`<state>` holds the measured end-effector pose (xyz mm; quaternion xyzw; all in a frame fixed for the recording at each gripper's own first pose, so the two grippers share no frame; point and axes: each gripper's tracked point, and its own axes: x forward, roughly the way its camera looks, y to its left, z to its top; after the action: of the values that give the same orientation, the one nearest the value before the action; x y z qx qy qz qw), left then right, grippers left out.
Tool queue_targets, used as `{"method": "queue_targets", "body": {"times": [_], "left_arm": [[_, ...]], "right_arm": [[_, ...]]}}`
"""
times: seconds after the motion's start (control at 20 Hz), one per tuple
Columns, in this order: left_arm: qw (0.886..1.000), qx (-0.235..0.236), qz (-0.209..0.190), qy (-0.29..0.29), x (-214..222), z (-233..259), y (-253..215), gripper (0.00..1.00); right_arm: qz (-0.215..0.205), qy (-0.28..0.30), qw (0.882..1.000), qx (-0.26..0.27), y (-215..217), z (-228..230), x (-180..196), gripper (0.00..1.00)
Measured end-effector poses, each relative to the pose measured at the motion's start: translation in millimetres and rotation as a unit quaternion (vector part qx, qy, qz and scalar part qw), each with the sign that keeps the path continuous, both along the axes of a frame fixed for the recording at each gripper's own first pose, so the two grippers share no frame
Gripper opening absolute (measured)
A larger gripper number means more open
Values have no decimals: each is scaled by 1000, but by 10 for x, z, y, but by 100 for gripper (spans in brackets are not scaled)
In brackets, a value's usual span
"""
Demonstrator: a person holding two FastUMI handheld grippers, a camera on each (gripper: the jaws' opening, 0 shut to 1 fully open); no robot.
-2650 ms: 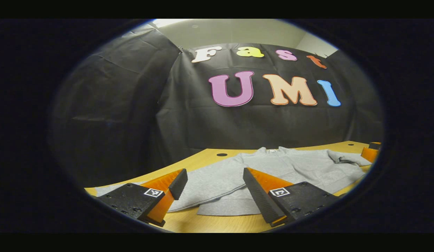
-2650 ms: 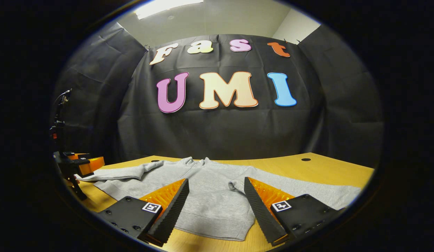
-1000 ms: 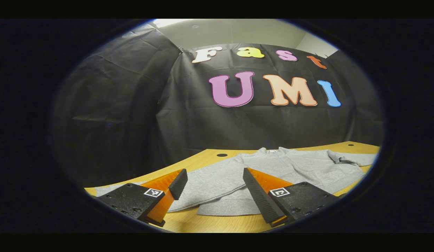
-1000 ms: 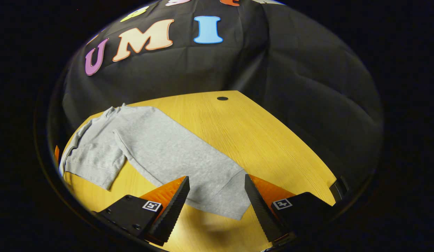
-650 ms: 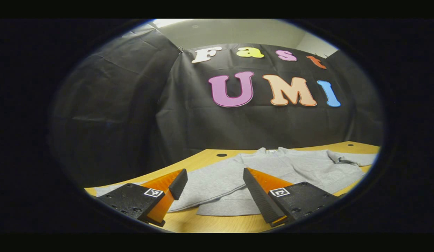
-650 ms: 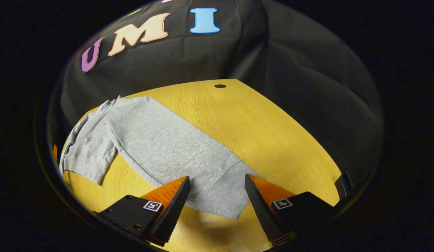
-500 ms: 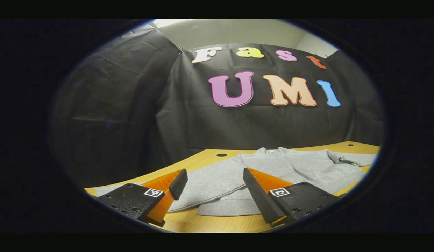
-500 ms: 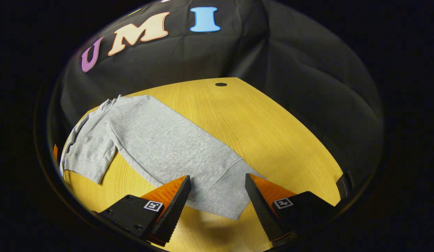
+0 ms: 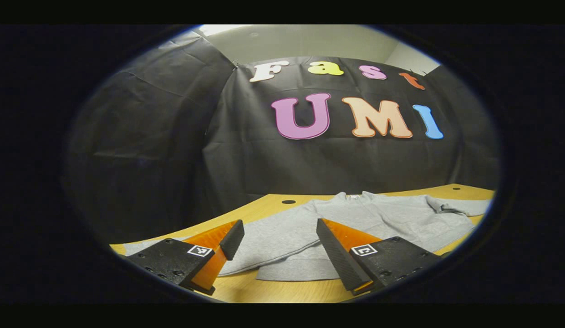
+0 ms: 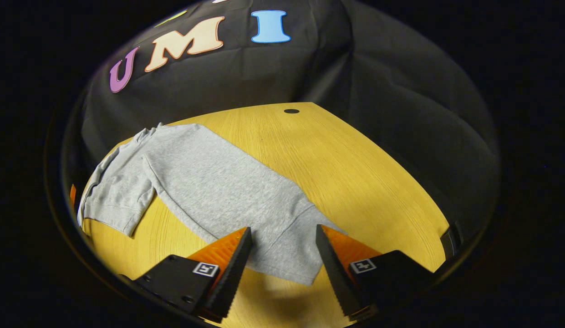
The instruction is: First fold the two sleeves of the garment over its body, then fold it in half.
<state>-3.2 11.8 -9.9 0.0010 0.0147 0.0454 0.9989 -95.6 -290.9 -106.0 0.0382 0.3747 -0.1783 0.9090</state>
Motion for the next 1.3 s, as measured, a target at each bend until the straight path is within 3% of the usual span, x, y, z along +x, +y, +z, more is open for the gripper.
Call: {"method": "queue_targets", "body": {"times": [0.05, 0.1, 0.15, 0.3, 0.5, 0.95, 1.3], "left_arm": [[1000, 0, 0, 0, 1, -8, 0, 94], [1000, 0, 0, 0, 2, -6, -1, 94], [1000, 0, 0, 0, 7, -5, -5, 94], [1000, 0, 0, 0, 0, 1, -1, 94], [1000, 0, 0, 0, -1, -4, -5, 94], [1000, 0, -1, 0, 2, 0, -5, 94], [1000, 0, -1, 0, 1, -9, -4, 94]], "right_arm": [[6, -1, 1000, -5, 32, -12, 5, 77], [13, -1, 1000, -6, 52, -20, 12, 61], [16, -2, 1000, -6, 83, -20, 15, 57], [17, 3, 1000, 3, 154, -19, 33, 24], [38, 12, 999, -5, 205, -4, 48, 6], [51, 14, 999, -10, 350, 117, 163, 2], [83, -47, 995, 3, 705, 659, 694, 2]]}}
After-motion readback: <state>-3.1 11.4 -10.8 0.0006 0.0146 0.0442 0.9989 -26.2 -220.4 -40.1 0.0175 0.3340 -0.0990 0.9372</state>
